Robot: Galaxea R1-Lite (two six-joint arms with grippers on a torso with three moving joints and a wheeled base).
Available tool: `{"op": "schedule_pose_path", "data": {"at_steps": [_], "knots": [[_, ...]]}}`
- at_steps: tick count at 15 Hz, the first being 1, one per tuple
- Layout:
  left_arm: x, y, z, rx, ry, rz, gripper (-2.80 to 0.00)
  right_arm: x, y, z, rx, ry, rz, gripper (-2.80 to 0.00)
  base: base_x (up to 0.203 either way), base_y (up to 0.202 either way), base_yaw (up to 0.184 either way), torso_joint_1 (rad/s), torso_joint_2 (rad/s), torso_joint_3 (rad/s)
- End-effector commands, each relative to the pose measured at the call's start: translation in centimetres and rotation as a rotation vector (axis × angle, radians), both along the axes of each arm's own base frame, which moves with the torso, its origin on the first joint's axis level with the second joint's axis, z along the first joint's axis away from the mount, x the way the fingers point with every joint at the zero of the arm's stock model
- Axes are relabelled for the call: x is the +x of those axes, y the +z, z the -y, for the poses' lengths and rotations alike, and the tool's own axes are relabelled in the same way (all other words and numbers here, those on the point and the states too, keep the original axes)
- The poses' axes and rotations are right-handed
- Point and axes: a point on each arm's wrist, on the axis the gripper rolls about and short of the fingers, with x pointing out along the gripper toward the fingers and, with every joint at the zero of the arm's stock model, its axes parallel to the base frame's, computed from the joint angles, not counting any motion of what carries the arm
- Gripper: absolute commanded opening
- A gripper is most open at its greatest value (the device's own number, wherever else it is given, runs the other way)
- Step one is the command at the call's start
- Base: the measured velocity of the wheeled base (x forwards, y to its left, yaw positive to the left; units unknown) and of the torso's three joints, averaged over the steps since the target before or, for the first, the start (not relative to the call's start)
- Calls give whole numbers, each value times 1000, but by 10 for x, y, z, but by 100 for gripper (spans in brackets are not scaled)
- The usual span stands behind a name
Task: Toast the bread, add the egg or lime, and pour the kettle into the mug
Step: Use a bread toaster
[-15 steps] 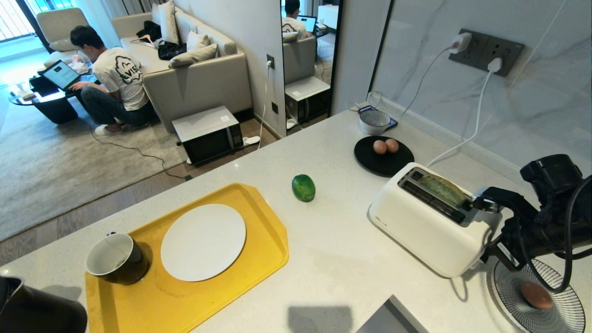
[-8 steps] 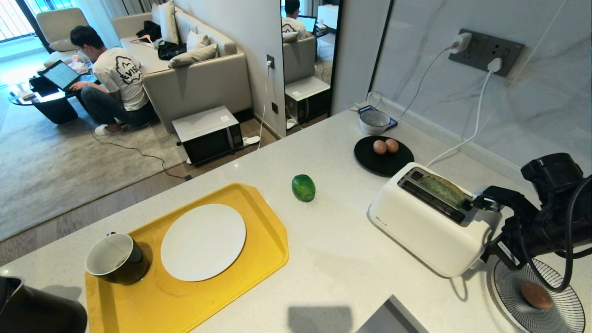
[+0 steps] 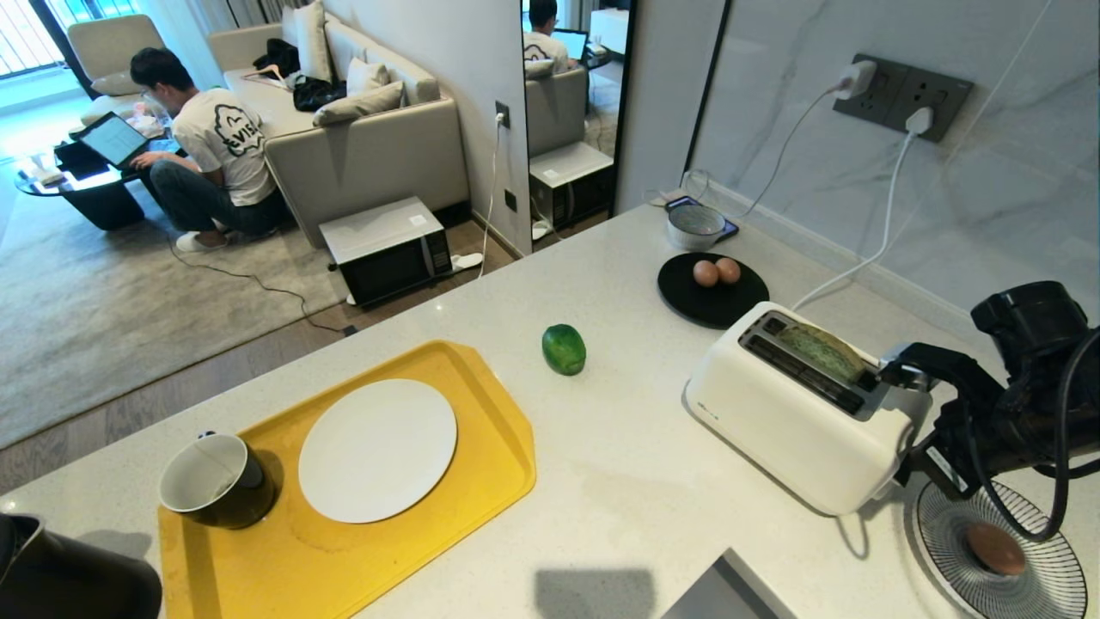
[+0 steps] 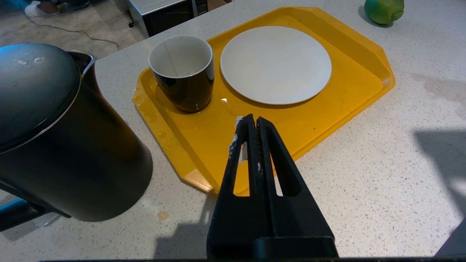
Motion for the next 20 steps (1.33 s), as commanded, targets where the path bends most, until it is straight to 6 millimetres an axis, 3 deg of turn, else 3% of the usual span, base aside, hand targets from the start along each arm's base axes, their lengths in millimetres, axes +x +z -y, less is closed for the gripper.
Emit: {"op": "schedule_pose_path", "data": {"at_steps": [1,20], "knots": [[0,0,0,0,0,-1,-280,-1,1,0,-1,4,2,-280,0,0,0,0,0,0],[0,0,0,0,0,-1,-280,-3,2,0,-4,5,1,-280,0,0,0,0,0,0]]}}
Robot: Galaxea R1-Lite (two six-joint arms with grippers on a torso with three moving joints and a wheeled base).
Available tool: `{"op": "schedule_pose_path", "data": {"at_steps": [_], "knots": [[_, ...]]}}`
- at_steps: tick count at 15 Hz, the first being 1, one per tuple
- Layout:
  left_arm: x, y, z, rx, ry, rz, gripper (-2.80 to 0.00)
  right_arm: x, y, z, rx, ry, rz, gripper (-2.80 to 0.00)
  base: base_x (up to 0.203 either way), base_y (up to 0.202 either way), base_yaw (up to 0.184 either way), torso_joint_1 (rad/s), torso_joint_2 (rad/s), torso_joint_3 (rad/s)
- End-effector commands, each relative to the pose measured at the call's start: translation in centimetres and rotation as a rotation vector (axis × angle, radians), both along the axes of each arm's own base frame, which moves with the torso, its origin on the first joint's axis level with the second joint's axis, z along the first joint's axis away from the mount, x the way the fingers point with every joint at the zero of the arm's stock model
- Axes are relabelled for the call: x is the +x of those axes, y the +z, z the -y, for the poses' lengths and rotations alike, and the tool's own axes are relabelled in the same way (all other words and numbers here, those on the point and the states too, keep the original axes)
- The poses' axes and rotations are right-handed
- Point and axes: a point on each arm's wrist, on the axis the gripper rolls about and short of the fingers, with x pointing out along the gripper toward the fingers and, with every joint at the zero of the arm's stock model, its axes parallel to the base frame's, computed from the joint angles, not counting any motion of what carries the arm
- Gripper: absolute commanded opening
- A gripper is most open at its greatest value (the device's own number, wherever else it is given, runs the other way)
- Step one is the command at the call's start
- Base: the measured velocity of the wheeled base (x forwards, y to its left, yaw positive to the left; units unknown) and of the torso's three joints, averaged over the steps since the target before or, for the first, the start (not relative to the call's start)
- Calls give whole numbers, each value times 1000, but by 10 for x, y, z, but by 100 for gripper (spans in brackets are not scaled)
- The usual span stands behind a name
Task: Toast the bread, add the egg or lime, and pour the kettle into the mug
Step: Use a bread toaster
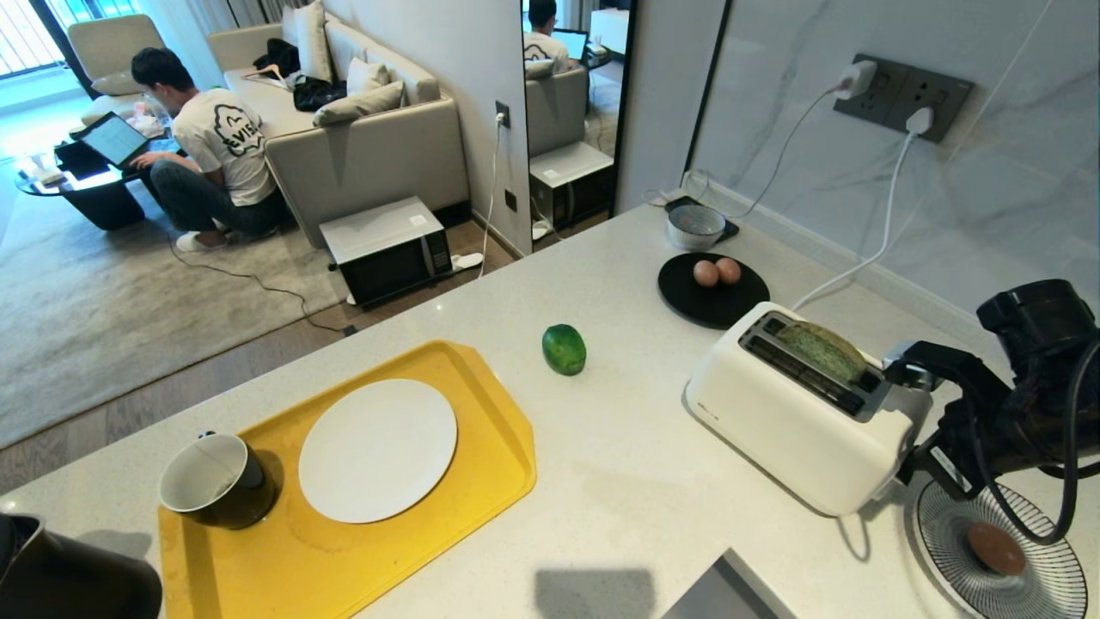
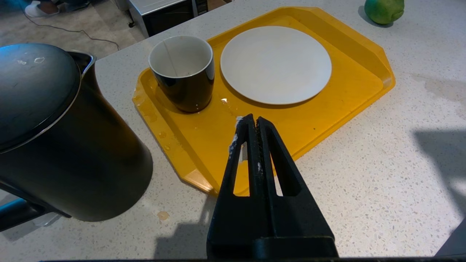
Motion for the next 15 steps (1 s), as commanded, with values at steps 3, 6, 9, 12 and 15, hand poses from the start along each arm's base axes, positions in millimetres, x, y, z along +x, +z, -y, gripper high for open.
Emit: {"op": "schedule_pose_path", "data": {"at_steps": [3,6,9,12,15], "knots": [[0,0,0,0,1,-1,-280,1,-2,0,-1,3,-7,-280,0,0,0,0,0,0],[0,0,0,0,1,-1,-280,2,-2,0,-1,2,-7,-280,0,0,0,0,0,0],[0,0,0,0,1,-1,-280,2,-2,0,-1,2,-9,-280,0,0,0,0,0,0],[0,0,0,0,1,-1,-280,3,-3,0,0,2,-10,-280,0,0,0,0,0,0],[0,0,0,0,1,-1,-280,3,-3,0,-1,2,-12,-280,0,0,0,0,0,0]]}}
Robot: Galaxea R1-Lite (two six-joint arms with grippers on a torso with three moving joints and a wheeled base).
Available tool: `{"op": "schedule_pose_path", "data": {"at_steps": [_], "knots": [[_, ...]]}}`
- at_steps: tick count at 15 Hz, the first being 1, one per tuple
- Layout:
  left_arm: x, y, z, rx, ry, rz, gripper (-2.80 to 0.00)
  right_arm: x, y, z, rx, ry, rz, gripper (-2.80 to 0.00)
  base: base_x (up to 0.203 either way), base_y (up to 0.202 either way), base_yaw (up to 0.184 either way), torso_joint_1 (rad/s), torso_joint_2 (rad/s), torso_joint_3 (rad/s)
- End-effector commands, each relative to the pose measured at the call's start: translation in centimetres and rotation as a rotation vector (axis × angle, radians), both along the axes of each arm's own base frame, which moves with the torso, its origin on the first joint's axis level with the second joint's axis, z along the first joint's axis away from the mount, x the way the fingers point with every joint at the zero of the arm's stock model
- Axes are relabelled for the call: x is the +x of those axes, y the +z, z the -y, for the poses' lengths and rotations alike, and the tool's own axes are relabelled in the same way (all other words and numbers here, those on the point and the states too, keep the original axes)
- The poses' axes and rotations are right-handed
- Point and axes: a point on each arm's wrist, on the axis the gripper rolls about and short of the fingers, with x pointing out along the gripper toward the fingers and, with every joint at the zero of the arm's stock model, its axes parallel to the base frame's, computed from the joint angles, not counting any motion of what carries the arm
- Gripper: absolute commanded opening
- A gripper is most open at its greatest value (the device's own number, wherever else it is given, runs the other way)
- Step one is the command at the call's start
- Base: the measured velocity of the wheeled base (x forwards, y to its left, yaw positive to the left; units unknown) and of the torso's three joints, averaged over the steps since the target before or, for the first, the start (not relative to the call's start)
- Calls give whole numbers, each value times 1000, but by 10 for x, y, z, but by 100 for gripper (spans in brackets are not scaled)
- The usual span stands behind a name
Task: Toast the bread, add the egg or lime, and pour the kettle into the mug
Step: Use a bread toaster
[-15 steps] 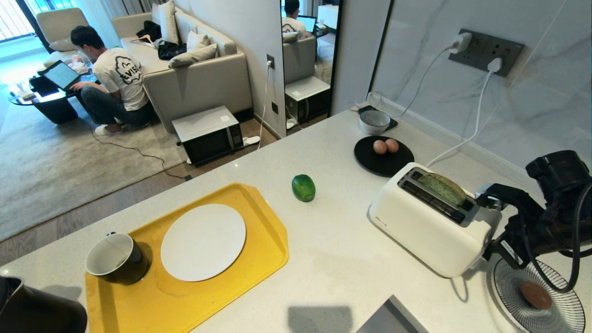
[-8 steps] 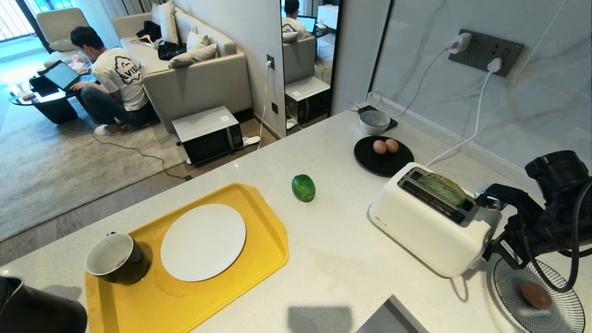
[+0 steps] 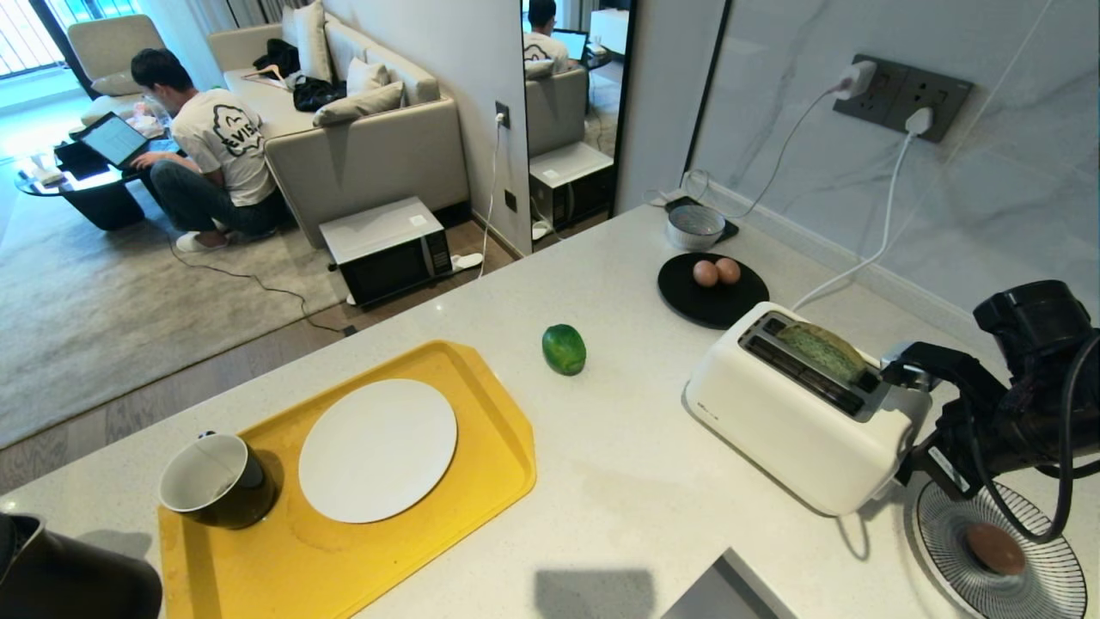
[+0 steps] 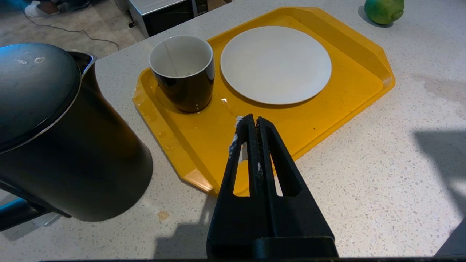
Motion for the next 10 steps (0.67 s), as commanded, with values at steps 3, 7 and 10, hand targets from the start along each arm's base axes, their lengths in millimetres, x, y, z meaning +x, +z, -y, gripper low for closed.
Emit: {"op": "schedule_pose_path", "data": {"at_steps": [3,7,10], "knots": [[0,0,0,0,-1,-1,-280,0,-1,0,-1,3,-3,-280,0,0,0,0,0,0],[0,0,0,0,1,-1,-280,-1,1,0,-4,2,1,-280,0,0,0,0,0,0],[0,0,0,0,1,-1,-280,-1,1,0,-4,2,4,-280,0,0,0,0,0,0]]}}
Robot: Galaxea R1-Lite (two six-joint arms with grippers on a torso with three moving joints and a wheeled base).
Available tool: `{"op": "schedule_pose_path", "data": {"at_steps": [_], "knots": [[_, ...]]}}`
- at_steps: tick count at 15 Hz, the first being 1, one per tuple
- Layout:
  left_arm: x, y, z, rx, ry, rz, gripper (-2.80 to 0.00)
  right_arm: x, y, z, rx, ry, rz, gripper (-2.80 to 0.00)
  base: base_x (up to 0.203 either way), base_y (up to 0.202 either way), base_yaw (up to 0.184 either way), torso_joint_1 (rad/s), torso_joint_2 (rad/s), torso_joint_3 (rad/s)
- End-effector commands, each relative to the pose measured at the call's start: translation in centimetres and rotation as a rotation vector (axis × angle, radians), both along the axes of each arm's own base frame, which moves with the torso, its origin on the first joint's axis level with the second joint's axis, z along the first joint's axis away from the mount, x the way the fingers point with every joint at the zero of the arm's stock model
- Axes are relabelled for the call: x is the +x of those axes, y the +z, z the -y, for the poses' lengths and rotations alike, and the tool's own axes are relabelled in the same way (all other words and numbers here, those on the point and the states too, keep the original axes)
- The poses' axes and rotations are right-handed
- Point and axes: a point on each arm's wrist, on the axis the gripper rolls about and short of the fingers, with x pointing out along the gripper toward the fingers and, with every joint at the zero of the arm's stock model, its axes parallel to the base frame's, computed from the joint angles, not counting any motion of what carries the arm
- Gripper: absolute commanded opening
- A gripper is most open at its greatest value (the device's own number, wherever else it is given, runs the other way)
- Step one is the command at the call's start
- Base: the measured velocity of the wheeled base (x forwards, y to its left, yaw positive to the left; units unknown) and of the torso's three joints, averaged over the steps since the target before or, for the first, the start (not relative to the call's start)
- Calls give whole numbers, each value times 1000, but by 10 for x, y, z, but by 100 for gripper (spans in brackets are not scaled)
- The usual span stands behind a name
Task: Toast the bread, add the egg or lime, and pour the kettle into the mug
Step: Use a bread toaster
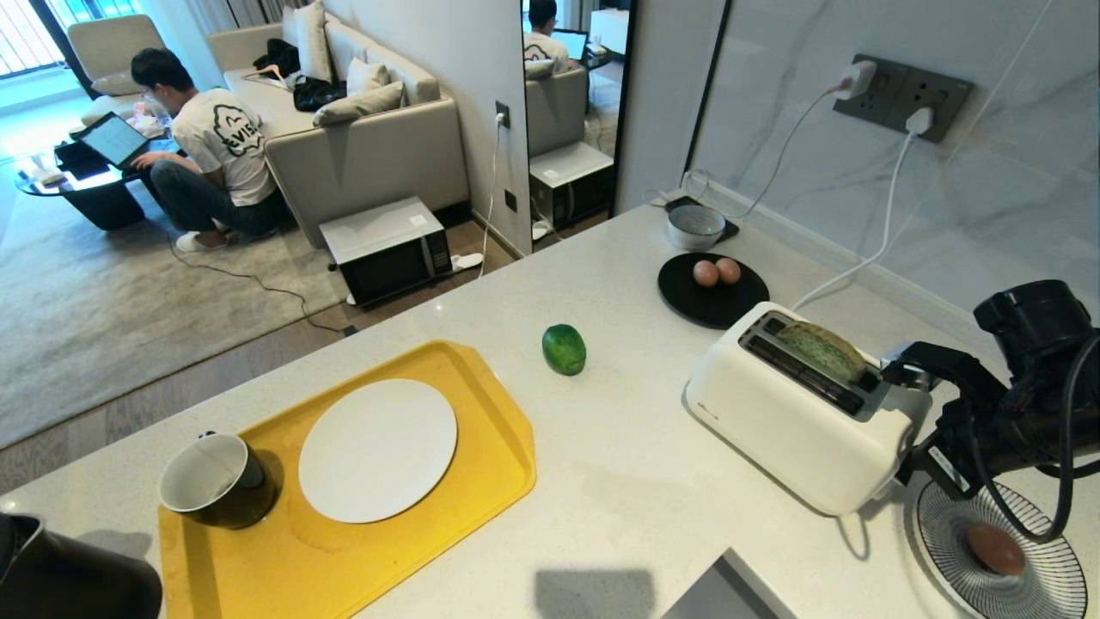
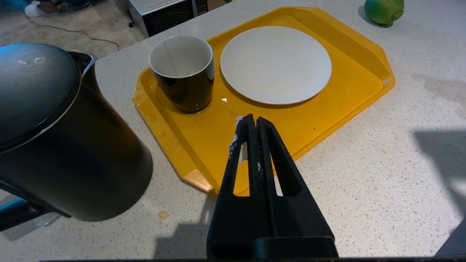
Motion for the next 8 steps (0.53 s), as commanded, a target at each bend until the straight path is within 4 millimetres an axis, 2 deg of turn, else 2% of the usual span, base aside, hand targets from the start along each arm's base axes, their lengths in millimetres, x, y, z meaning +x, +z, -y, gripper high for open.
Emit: {"op": "schedule_pose_path", "data": {"at_steps": [1,8], "knots": [[0,0,0,0,0,-1,-280,-1,1,0,-2,3,2,-280,0,0,0,0,0,0],[0,0,0,0,1,-1,-280,-6,9,0,-8,1,30,-280,0,0,0,0,0,0]]}}
